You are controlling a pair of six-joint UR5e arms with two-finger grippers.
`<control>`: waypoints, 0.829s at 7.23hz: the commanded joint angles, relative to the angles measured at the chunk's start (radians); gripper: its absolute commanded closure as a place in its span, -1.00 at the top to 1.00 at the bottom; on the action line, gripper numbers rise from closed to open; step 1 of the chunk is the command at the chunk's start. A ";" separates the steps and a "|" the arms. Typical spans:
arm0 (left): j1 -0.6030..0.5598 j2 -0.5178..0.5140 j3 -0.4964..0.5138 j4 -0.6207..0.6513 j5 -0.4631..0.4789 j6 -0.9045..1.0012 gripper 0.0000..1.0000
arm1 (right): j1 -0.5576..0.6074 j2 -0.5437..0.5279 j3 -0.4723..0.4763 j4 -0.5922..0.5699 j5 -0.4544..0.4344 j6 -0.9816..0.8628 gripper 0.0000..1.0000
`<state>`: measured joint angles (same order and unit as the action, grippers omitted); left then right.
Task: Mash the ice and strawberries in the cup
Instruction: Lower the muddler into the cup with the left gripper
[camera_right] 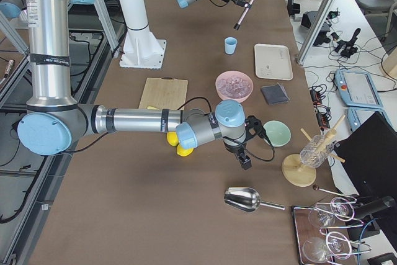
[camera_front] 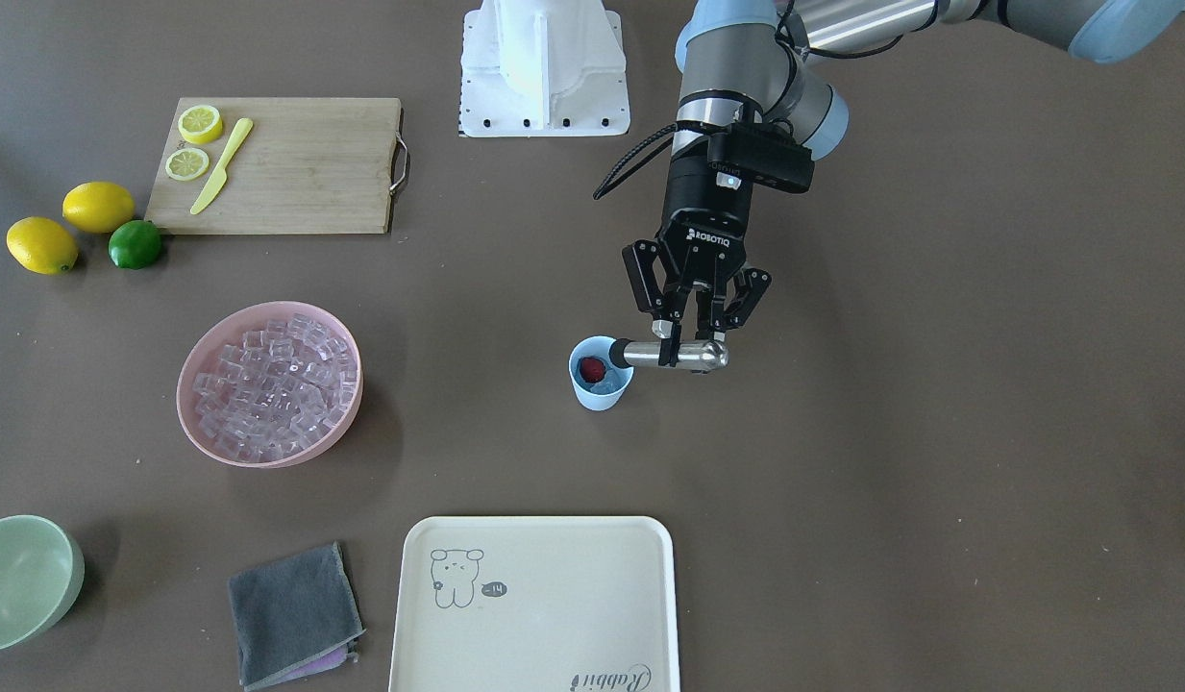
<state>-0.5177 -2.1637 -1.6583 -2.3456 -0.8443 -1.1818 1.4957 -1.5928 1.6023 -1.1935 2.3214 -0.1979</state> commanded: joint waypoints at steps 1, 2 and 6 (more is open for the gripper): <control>0.021 -0.027 0.052 0.002 0.045 -0.001 -1.00 | 0.000 -0.002 0.004 0.000 0.001 0.000 0.98; 0.033 -0.030 0.061 0.003 0.066 -0.001 -1.00 | 0.000 -0.004 0.004 0.000 0.001 0.000 0.98; 0.099 -0.031 0.086 0.002 0.121 -0.004 -1.00 | 0.000 -0.006 0.002 0.000 0.001 0.000 0.98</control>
<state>-0.4447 -2.1949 -1.5775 -2.3439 -0.7508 -1.1851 1.4956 -1.5973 1.6044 -1.1934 2.3224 -0.1979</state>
